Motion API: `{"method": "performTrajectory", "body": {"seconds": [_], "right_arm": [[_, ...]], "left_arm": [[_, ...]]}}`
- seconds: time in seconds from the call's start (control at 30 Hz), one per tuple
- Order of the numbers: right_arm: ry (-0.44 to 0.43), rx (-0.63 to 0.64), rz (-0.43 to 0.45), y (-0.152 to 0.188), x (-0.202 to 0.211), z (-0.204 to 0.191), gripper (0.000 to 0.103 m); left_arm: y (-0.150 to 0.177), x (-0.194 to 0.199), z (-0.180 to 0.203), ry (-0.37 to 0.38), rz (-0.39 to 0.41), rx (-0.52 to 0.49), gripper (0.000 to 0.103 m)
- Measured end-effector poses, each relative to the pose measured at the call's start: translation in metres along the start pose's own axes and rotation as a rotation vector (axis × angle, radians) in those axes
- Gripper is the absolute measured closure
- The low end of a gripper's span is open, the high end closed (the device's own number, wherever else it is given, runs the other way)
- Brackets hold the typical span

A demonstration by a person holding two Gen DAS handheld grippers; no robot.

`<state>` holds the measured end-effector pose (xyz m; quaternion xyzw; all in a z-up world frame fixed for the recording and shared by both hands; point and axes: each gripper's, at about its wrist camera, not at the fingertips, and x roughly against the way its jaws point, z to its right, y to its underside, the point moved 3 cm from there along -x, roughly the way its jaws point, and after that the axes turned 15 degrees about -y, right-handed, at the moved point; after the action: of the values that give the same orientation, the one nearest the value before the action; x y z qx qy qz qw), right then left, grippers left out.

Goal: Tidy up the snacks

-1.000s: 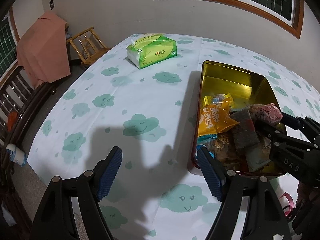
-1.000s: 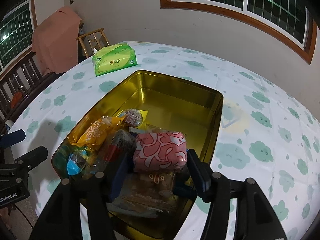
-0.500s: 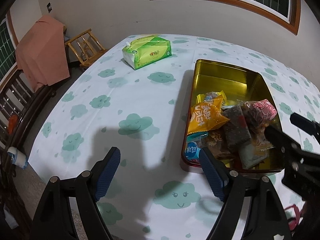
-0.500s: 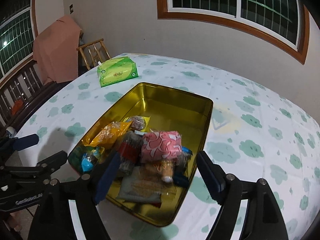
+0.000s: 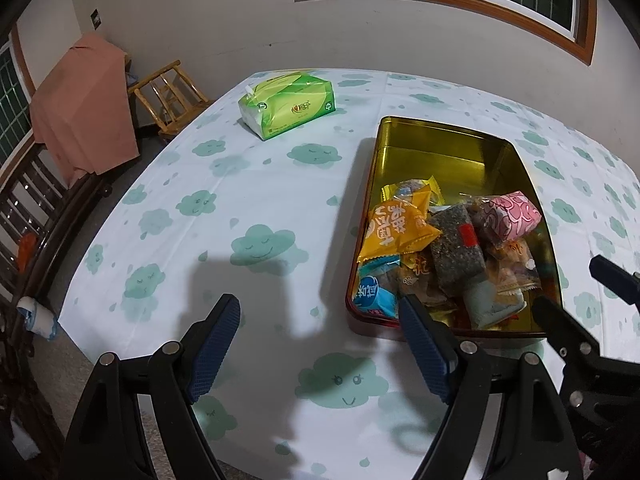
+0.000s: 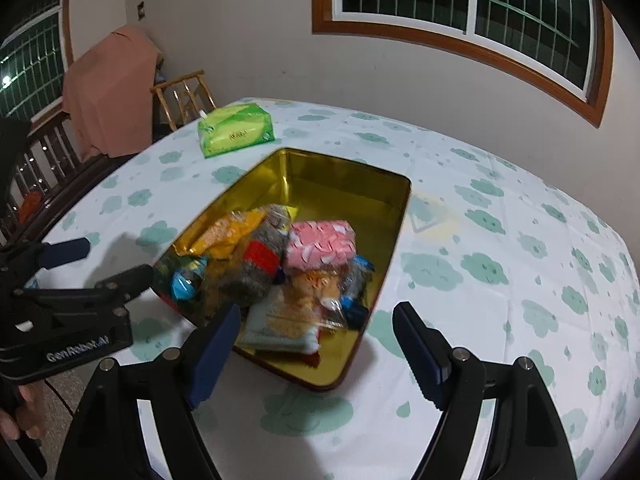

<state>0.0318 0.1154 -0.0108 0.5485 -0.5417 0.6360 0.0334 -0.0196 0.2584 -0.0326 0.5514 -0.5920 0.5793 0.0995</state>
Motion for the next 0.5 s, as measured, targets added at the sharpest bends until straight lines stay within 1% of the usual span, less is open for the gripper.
{"method": "performTrajectory", "body": {"seconds": [0.23,0.5], "right_arm": [[-0.004,-0.023,-0.025,0.011,0.000,0.003,0.023],[-0.001,-0.022,-0.035,0.017,0.000,0.004,0.023]], "left_arm": [[0.002,0.008,0.003,-0.003,0.008,-0.007,0.024],[0.001,0.014,0.008,-0.001,0.017,-0.018,0.023]]}}
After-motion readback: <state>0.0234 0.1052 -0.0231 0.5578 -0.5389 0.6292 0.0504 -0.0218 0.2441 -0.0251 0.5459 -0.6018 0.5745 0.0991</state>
